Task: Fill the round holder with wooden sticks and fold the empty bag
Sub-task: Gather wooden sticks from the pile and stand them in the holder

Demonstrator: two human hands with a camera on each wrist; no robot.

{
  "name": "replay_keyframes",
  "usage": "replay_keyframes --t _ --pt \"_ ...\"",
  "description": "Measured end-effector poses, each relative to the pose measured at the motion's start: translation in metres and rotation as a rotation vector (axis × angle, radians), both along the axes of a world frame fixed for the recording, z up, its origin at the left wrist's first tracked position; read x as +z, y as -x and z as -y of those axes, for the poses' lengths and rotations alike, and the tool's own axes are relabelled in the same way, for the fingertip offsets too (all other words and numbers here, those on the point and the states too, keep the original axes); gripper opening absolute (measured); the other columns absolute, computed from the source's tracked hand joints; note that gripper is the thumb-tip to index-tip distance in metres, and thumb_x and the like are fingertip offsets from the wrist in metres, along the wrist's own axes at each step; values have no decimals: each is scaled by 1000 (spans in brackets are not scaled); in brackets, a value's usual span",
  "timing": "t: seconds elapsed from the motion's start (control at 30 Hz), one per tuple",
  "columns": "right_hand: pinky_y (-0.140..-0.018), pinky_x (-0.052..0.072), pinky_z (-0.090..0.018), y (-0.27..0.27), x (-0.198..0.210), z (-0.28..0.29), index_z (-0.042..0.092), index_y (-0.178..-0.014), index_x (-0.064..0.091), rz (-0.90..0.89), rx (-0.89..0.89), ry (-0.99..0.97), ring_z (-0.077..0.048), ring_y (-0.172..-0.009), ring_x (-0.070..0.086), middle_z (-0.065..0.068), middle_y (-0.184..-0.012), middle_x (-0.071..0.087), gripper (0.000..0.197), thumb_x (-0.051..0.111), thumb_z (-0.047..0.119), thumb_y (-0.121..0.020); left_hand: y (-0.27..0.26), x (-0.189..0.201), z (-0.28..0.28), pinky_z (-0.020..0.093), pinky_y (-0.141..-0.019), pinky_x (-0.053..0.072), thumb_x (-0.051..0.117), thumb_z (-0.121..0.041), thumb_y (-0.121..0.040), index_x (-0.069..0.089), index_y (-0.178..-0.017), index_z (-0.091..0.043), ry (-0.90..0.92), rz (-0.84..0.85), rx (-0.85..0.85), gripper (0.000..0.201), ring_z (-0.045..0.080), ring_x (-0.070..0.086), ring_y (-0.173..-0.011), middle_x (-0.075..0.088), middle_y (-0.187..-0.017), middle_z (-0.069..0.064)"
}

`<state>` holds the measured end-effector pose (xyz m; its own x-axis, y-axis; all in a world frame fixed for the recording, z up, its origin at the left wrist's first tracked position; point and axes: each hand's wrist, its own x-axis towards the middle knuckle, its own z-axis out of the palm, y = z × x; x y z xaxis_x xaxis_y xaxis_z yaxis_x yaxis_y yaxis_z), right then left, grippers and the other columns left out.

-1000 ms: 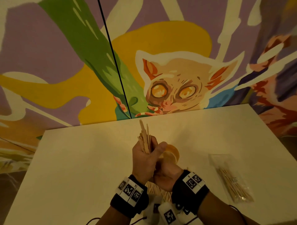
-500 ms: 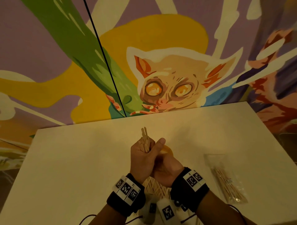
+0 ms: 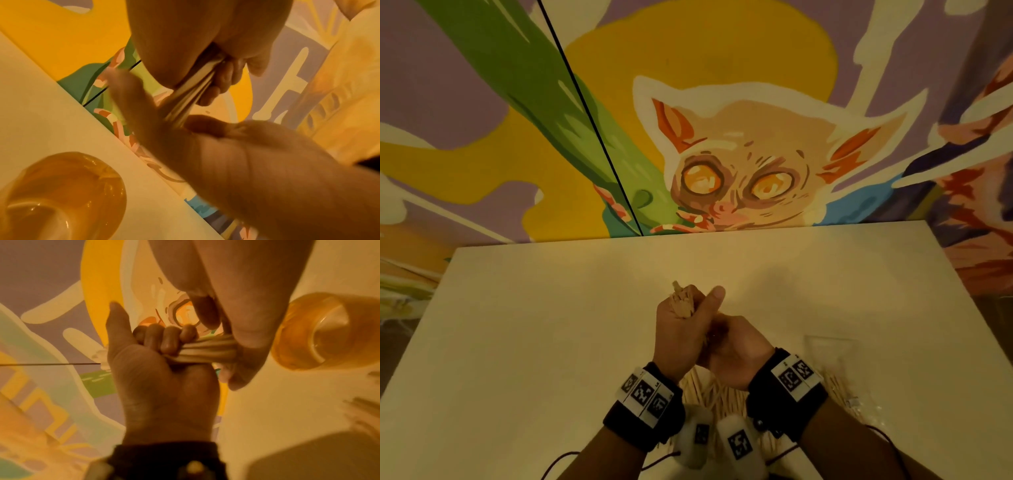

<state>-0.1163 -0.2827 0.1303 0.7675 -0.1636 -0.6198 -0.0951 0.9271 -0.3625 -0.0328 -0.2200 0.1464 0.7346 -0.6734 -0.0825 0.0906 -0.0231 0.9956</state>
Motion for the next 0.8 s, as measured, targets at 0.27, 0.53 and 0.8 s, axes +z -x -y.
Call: replay_keyframes --t 0.27,0.53,0.8 --pt "-103 48 -46 70 -30 32 7 -116 69 -348 74 298 -34 -112 67 -15 -112 75 41 44 36 -102 -18 -46 24 31 -54 42 68 -32 -96 52 -55 -14 -185 -97 153 47 19 45 -53 50 -54 9" --pt "-92 53 -38 164 -55 41 21 -107 67 -674 268 1028 -15 -96 67 3 -99 73 20 51 30 -101 -3 -113 45 38 -64 41 72 -48 -89 48 -60 -11 -400 -61 -14 52 19 43 -58 46 -59 8" --pt "-74 45 -8 190 -62 39 24 -115 65 -631 442 1162 -1 -99 63 10 -110 68 19 55 29 -100 3 -112 34 27 -79 50 79 -45 -83 72 -94 -16 -496 55 -57 32 10 65 -80 72 -86 -6"
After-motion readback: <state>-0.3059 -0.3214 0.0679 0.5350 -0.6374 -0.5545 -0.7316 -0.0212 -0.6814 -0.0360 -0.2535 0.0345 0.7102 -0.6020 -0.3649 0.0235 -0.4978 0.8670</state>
